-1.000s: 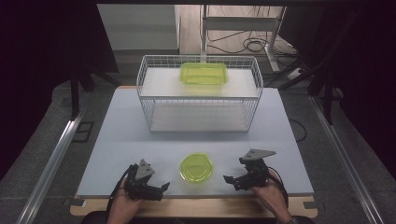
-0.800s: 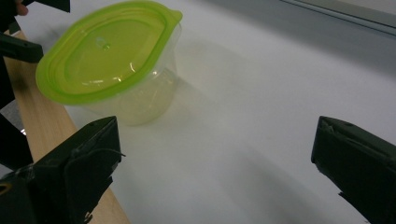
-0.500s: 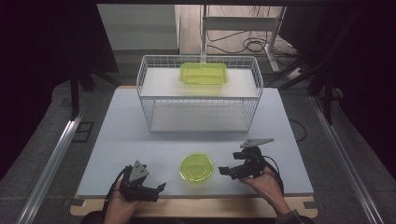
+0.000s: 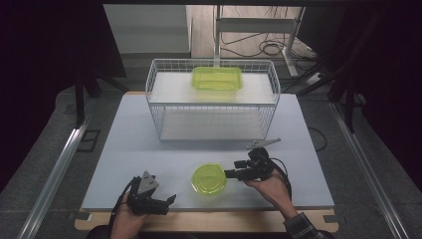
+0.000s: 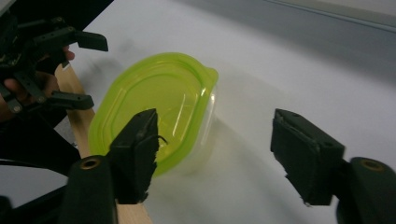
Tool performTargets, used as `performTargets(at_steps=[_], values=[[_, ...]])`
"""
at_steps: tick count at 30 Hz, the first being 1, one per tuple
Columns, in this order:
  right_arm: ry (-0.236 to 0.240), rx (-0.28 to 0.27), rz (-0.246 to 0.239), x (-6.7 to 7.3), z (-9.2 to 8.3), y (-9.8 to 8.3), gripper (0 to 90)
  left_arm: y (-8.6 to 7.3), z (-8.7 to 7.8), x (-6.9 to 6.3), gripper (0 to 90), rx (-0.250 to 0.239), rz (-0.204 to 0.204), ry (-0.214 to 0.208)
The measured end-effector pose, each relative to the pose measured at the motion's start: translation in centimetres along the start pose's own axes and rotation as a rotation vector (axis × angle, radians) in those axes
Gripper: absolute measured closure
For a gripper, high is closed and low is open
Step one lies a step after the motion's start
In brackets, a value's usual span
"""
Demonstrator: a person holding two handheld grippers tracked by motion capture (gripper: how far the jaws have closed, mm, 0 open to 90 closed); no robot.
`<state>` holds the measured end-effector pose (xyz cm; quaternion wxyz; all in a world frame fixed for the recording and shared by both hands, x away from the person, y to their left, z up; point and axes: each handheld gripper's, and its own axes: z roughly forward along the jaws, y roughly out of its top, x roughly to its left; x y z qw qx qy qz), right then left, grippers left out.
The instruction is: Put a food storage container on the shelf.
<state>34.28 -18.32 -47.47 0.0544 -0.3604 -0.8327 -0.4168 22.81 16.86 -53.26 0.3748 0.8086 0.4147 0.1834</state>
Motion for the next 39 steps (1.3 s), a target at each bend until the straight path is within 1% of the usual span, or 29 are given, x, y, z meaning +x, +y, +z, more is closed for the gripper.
performTargets(at_steps=[1, 3, 4, 5, 6, 8, 9, 11, 12, 13, 14, 16, 17, 18, 19, 20, 21, 22, 23, 24, 25, 26, 28, 29, 33, 34, 35, 36, 39], values=[[0.019, 0.012, 0.013, -0.1, 0.4, 0.3, 39.4, 0.0, 0.0, 0.0, 3.7, 0.002, 0.001, 0.000], [0.041, 0.023, 0.025, -0.2, 0.8, 0.6, 43.1, 0.0, 0.0, 0.0, 3.7, 0.005, 0.002, 0.000], [0.041, 0.023, 0.025, -0.2, 0.8, 0.6, 43.1, 0.0, 0.0, 0.0, 3.7, 0.005, 0.002, 0.000], [0.065, 0.035, 0.037, -0.4, 1.2, 0.8, 46.0, 0.0, 0.1, -0.1, 3.8, 0.009, 0.006, 0.002], [0.065, 0.035, 0.037, -0.4, 1.2, 0.8, 46.0, 0.0, 0.1, -0.1, 3.8, 0.009, 0.006, 0.002], [0.073, 0.056, 0.052, -0.5, 1.5, 0.8, 49.6, 0.0, 0.1, -0.1, 3.8, 0.011, 0.010, 0.003], [0.088, 0.071, 0.066, -0.9, 1.9, 0.9, 52.5, 0.0, 0.1, -0.1, 3.8, 0.012, 0.013, 0.003], [0.111, 0.080, 0.092, -1.4, 2.3, 1.0, 55.5, 0.0, 0.1, -0.2, 3.8, 0.013, 0.013, 0.002], [0.111, 0.080, 0.092, -1.4, 2.3, 1.0, 55.5, 0.0, 0.1, -0.2, 3.8, 0.013, 0.013, 0.002], [0.146, 0.090, 0.123, -1.9, 2.6, 1.2, 58.8, 0.0, 0.2, -0.2, 3.8, 0.015, 0.015, 0.002], [0.146, 0.090, 0.123, -1.9, 2.6, 1.2, 58.8, 0.0, 0.2, -0.2, 3.8, 0.015, 0.015, 0.002], [0.166, 0.103, 0.146, -2.2, 2.8, 1.3, 61.7, 0.0, 0.2, -0.2, 3.8, 0.016, 0.015, 0.002], [0.182, 0.118, 0.157, -2.5, 3.1, 1.4, 64.4, 0.0, 0.2, -0.2, 3.8, 0.017, 0.016, 0.002], [0.182, 0.118, 0.157, -2.5, 3.1, 1.4, 64.4, 0.0, 0.2, -0.2, 3.8, 0.019, 0.018, 0.001], [0.196, 0.129, 0.172, -2.6, 3.4, 1.4, 68.5, 0.0, 0.2, -0.2, 3.8, 0.020, 0.020, 0.001], [0.196, 0.129, 0.172, -2.6, 3.4, 1.4, 68.5, 0.0, 0.2, -0.2, 3.8, 0.020, 0.020, 0.001], [0.226, 0.132, 0.190, -2.7, 3.5, 1.4, 74.5, 0.0, 0.2, -0.3, 3.8, 0.021, 0.023, 0.001], [0.234, 0.136, 0.195, -2.7, 3.5, 1.4, 75.6, 0.0, 0.2, -0.3, 3.8, 0.021, 0.023, 0.001], [0.235, 0.141, 0.200, -2.7, 3.5, 1.5, 77.7, 0.0, 0.2, -0.3, 3.8, 0.022, 0.024, 0.002], [0.235, 0.141, 0.200, -2.7, 3.5, 1.5, 77.7, 0.0, 0.2, -0.3, 3.8, 0.022, 0.024, 0.002], [0.246, 0.145, 0.205, -2.5, 3.4, 1.6, 80.3, 0.0, 0.2, -0.3, 3.8, 0.022, 0.025, 0.002], [0.249, 0.143, 0.205, -2.4, 3.3, 1.6, 80.6, 0.0, 0.2, -0.3, 3.8, 0.022, 0.026, 0.003], [0.247, 0.140, 0.204, -2.3, 3.2, 1.7, 80.7, 0.0, 0.2, -0.3, 3.8, 0.020, 0.027, 0.003], [0.231, 0.138, 0.196, -2.0, 2.9, 1.8, 80.9, 0.0, 0.2, -0.3, 3.8, 0.018, 0.026, 0.004], [0.238, 0.103, 0.209, -1.9, 2.2, 1.9, 81.0, 0.0, 0.1, -0.3, 3.8, 0.016, 0.026, 0.005], [0.238, 0.103, 0.209, -1.9, 2.2, 1.9, 81.0, 0.0, 0.1, -0.3, 3.8, 0.016, 0.026, 0.005], [0.238, 0.085, 0.211, -1.9, 1.8, 2.0, 81.0, 0.0, 0.1, -0.2, 3.8, 0.012, 0.024, 0.006], [0.238, 0.085, 0.211, -1.9, 1.8, 2.0, 81.0, 0.0, 0.1, -0.2, 3.8, 0.012, 0.024, 0.006], [0.238, 0.054, 0.213, -1.8, 0.9, 2.3, 81.0, 0.1, 0.0, -0.2, 3.8, 0.000, 0.013, 0.003]])
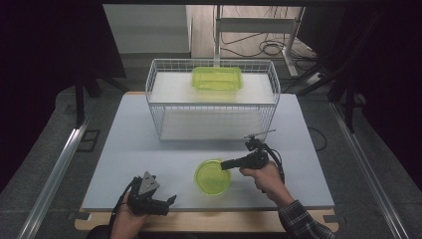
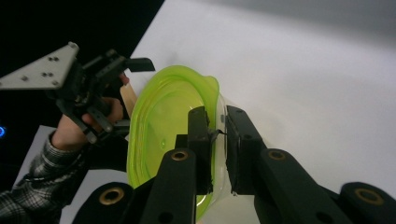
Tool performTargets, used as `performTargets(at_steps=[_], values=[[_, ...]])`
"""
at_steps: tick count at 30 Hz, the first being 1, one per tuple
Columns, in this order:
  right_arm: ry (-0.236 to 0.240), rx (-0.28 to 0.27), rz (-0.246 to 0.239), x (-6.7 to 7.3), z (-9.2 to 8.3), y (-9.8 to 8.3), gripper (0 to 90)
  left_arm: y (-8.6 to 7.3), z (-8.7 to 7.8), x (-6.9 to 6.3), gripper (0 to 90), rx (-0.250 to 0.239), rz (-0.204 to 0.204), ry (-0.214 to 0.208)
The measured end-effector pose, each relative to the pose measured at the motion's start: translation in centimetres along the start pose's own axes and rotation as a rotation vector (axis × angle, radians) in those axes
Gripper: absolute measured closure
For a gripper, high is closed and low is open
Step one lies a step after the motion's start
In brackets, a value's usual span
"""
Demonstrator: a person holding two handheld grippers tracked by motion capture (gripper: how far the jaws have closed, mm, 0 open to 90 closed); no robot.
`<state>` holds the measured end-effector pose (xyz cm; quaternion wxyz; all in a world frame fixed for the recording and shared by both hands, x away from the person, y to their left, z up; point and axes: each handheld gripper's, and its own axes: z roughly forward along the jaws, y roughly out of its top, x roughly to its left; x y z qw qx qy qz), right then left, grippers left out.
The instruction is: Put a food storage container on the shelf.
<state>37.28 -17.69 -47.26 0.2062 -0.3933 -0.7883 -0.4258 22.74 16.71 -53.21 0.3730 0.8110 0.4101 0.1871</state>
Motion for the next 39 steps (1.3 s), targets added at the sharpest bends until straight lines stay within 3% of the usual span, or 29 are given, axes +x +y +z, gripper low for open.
performTargets(at_steps=[21, 39], values=[[-0.008, -0.102, 0.014, 1.7, -4.0, 1.8, 81.1, 0.0, 0.0, 0.0, 3.7, 0.003, 0.001, -0.006], [-0.041, -0.190, -0.011, 4.1, -7.6, 5.3, 81.0, 0.0, 0.0, 0.0, 4.0, 0.004, 0.001, -0.011]])
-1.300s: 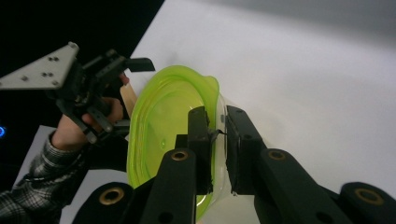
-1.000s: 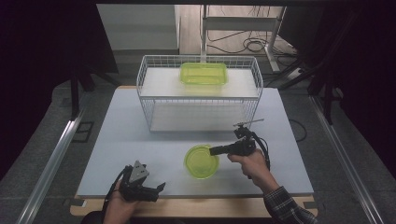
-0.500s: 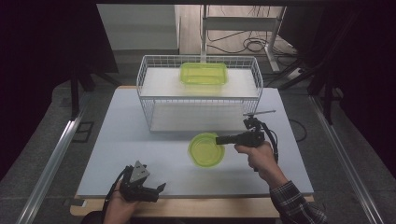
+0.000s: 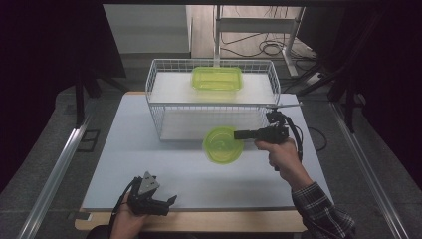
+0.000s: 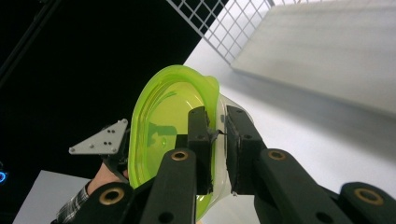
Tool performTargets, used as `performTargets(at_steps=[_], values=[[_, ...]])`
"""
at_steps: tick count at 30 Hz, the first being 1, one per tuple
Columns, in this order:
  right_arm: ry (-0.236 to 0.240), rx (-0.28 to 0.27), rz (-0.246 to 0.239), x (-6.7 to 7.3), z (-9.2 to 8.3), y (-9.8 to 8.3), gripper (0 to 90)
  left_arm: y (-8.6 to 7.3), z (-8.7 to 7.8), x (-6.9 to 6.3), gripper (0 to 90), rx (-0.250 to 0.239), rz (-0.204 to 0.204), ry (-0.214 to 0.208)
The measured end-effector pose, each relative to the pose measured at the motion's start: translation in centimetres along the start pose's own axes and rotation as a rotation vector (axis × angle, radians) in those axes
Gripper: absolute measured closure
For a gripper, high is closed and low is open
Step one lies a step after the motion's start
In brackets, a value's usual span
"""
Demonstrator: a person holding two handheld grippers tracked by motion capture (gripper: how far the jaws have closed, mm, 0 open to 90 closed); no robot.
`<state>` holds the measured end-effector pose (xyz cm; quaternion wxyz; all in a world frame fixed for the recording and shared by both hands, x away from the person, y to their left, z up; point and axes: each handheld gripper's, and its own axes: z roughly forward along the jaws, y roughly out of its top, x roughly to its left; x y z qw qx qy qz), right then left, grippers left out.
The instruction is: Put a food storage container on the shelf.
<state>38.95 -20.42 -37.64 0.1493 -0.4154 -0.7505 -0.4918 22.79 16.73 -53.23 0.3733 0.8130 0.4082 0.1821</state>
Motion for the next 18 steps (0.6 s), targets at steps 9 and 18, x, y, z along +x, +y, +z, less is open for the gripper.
performTargets(at_steps=[9, 18], values=[[-0.006, -0.050, -0.002, 1.0, -1.5, 2.4, 81.1, 0.0, -0.1, 0.2, 4.1, -0.005, -0.018, -0.011], [-0.003, -0.094, 0.013, 1.5, -2.2, 4.2, 81.0, 0.0, 0.0, 0.1, 4.1, 0.003, -0.015, -0.012]])
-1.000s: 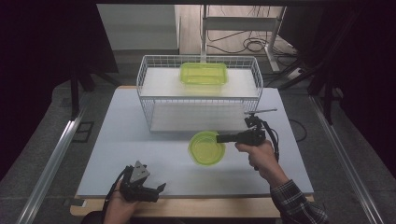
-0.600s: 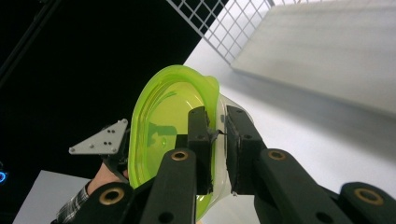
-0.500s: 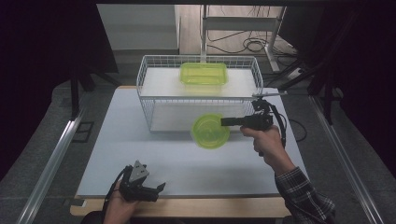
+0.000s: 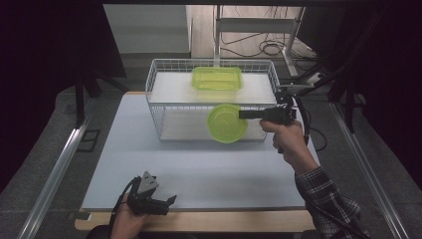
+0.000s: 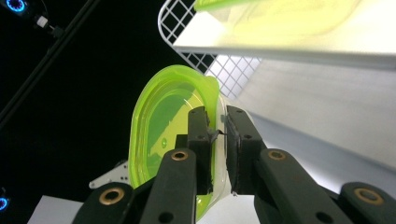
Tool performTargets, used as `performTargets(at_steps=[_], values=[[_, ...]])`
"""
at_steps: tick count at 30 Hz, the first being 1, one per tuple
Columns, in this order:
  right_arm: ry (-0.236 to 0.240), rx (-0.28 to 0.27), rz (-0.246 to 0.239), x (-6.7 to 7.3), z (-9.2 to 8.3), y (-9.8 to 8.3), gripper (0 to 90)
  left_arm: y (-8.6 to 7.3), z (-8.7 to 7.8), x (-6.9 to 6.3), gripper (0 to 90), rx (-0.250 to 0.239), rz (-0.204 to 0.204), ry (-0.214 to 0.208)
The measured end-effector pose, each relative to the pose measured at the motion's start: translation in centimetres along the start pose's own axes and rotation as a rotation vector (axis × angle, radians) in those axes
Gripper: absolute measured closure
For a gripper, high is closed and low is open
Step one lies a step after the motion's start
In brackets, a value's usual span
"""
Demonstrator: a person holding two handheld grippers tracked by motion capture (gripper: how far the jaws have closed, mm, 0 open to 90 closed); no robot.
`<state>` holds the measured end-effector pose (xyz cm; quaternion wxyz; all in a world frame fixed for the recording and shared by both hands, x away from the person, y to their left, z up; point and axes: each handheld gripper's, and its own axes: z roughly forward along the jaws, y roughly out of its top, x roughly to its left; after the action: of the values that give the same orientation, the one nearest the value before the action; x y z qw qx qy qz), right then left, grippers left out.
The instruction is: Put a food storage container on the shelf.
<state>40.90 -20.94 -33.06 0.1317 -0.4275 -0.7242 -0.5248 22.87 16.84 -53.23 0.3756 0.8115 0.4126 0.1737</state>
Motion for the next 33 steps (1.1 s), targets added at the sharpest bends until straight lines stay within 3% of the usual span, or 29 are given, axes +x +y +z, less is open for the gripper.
performTargets(at_steps=[24, 33], values=[[-0.023, -0.096, -0.020, 2.5, -0.6, 5.2, 81.0, 0.0, 0.0, 0.0, 4.1, 0.003, -0.004, -0.005], [-0.059, -0.149, -0.028, 3.4, -0.4, 7.6, 81.0, 0.0, 0.1, 0.0, 4.1, 0.008, -0.002, -0.005]])
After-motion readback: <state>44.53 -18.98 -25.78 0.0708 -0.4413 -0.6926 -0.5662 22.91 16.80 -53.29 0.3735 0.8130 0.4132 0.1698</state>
